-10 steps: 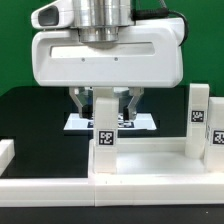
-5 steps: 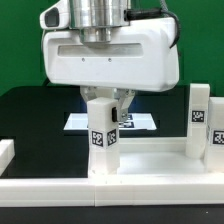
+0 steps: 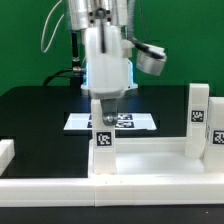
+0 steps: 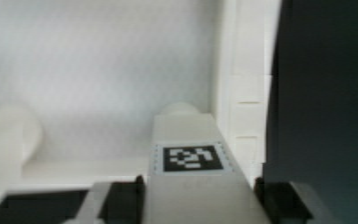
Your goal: Assemble desk
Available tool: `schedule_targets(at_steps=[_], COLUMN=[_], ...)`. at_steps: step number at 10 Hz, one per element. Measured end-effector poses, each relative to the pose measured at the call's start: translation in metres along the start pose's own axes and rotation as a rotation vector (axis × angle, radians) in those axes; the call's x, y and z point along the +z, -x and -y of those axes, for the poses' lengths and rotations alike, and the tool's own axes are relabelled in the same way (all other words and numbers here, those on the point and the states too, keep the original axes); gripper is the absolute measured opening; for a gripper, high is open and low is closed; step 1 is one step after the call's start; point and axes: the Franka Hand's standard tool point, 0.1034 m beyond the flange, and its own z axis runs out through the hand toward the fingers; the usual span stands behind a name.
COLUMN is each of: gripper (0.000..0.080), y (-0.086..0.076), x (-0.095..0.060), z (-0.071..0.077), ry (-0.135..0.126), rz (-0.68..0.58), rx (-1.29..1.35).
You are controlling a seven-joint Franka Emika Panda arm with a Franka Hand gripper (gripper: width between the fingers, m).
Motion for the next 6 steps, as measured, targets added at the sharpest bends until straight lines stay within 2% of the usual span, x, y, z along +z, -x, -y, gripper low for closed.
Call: schedule_targets(at_steps=[3,4,5,6], gripper=[0.0289,0.0475,0.0613,0.0638], y=[0.0,-0.002,-0.009,-0.012], x=[0.001,0.001,0.0,0.0], z=[0.0,0.0,0.001,0.002], ry=[-0.002,-0.002,-0.003,0.001], rz=[0.0,-0.001,-0.002,0.003], rx=[0.023,-0.078,-0.258,-0.491])
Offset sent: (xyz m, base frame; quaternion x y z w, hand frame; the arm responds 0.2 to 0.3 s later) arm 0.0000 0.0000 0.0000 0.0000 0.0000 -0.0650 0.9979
